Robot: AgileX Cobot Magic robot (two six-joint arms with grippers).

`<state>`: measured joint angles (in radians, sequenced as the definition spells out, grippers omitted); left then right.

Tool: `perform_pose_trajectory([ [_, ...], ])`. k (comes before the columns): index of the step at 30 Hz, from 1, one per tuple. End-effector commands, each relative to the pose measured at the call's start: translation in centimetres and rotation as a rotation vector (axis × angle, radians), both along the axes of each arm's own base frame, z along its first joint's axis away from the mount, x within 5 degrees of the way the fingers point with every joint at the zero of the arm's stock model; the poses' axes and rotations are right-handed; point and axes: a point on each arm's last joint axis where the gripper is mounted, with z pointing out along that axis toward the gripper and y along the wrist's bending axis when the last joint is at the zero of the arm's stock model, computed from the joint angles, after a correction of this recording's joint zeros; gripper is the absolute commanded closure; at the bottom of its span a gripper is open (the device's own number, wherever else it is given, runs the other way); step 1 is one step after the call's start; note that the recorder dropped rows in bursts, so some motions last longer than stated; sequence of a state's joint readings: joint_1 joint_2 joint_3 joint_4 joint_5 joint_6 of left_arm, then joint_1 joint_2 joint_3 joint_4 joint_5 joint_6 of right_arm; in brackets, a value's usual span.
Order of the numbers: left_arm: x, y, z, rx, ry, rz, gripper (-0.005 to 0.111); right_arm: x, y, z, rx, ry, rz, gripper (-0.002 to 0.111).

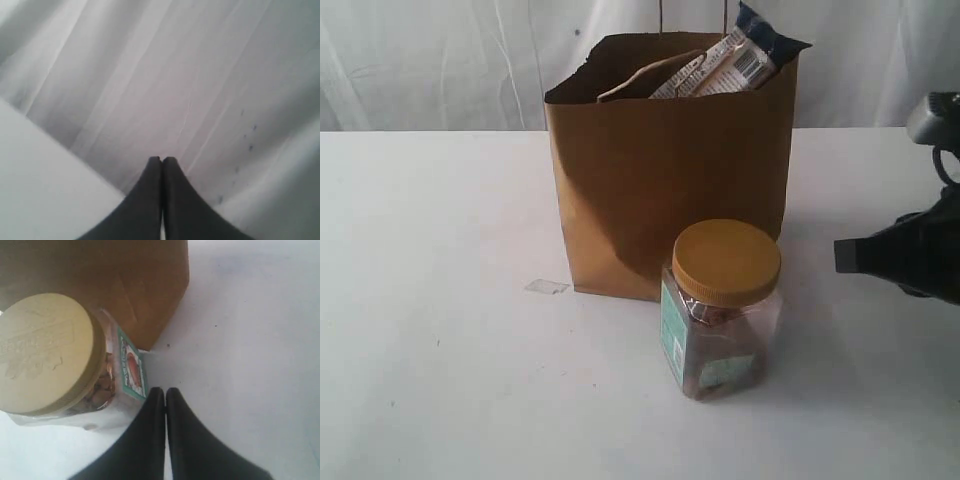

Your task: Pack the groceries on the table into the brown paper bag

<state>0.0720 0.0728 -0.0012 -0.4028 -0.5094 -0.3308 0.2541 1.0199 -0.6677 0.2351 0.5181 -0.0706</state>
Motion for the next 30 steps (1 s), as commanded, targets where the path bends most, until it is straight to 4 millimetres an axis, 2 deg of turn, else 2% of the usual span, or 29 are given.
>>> perform_pose_trajectory([
  [1, -2.1, 2.1, 3.9, -0.319, -0.437, 0.115, 0.107, -0.5, 0.3, -0.3, 0.045, 0.067, 0.007, 0.108],
  [2, -2.3, 2.0, 5.4, -0.38, -0.464, 0.071, 0.107, -0.5, 0.3, -0.3, 0.05, 0.066, 0.013, 0.108],
  [3, -2.3, 1.4, 7.9, -0.33, -0.448, 0.019, 0.107, -0.4, 0.4, -0.2, 0.066, 0.052, 0.011, 0.108],
  [4, -2.1, 0.7, 10.3, -0.182, -0.398, -0.003, 0.107, -0.3, 0.4, -0.1, 0.061, 0.04, 0.018, 0.108],
  [5, -1.2, -0.5, 12.9, 0.168, -0.28, 0.02, 0.107, -0.2, 0.4, -0.1, 0.06, 0.03, 0.015, 0.108],
  [7, 0.8, -1.6, 15.0, 0.605, -0.139, 0.048, 0.107, -0.2, 0.4, -0.1, 0.059, 0.025, 0.014, 0.108],
  [9, 3.3, -2.3, 15.9, 0.851, -0.076, 0.019, 0.107, -0.2, 0.4, -0.1, 0.056, 0.026, 0.015, 0.108],
  [10, 4.8, -2.7, 15.8, 0.901, -0.052, -0.029, 0.107, -0.2, 0.4, -0.1, 0.053, 0.025, 0.017, 0.108],
  [13, 8.8, -4.1, 14.3, 0.935, -0.029, -0.254, 0.107, -0.2, 0.4, -0.1, 0.019, 0.009, 0.052, 0.108],
  [16, 12.4, -6.0, 11.1, 0.918, 0.053, -0.534, 0.107, -0.2, 0.3, -0.1, -0.001, 0.002, 0.069, 0.108],
  [21, 14.8, -9.8, 6.3, 0.931, 0.137, -0.943, 0.107, -0.2, 0.2, -0.5, -0.013, 0.0, 0.066, 0.108],
  [25, 15.8, -11.9, 3.7, 0.961, 0.191, -1.054, 0.105, 0.3, 0.3, -1.7, -0.034, 0.031, 0.063, 0.108],
  [26, 15.9, -12.4, 3.1, 0.989, 0.191, -1.077, 0.101, 0.6, 0.3, -2.0, -0.035, 0.038, 0.059, 0.108],
  [28, 16.0, -13.6, 1.9, 1.031, 0.178, -1.146, 0.086, 1.3, 0.4, -2.5, -0.037, 0.038, 0.048, 0.108],
  [29, 16.0, -14.2, 1.4, 1.032, 0.181, -1.178, 0.078, 1.6, 0.4, -2.7, -0.036, 0.035, 0.042, 0.108],
  [30, 15.9, -14.9, 0.7, 1.028, 0.191, -1.218, 0.064, 1.8, 0.5, -2.8, -0.031, 0.032, 0.035, 0.108],
])
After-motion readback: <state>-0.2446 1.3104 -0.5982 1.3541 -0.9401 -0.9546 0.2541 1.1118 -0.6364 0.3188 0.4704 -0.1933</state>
